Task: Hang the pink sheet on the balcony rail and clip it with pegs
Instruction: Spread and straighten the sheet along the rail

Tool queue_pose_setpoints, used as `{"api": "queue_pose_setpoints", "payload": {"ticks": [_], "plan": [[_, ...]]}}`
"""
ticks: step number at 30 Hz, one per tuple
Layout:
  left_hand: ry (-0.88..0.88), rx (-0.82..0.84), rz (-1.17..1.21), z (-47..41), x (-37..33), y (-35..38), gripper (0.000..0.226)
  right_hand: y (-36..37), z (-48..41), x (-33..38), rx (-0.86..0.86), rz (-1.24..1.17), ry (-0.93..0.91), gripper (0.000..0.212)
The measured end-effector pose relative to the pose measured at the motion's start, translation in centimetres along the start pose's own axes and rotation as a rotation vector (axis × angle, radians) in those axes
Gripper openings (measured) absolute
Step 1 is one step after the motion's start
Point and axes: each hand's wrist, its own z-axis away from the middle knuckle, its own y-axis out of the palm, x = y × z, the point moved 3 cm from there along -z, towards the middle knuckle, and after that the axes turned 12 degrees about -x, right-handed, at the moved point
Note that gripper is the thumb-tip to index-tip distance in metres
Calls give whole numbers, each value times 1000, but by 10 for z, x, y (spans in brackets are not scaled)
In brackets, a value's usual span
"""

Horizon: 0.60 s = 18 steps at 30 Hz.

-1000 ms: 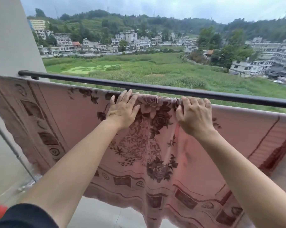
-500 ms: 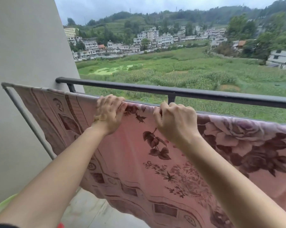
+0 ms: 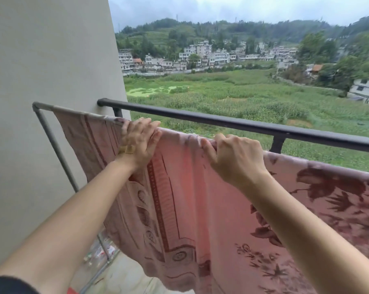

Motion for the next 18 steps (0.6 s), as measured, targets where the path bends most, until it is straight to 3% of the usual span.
{"api": "queue_pose_setpoints", "payload": {"ticks": [4, 7, 14, 18], "plan": [[34, 58, 5, -8, 83, -2, 61, 37, -32, 63, 1, 52, 22, 58], [-70, 127, 6, -14, 151, -2, 57, 65, -63, 109, 33, 40, 37, 56], [-836, 0, 302, -19, 317, 6, 71, 136, -146, 211, 207, -114, 55, 59], [-1112, -90, 649, -28, 384, 20, 76, 174, -189, 273, 255, -139, -22, 60]]}}
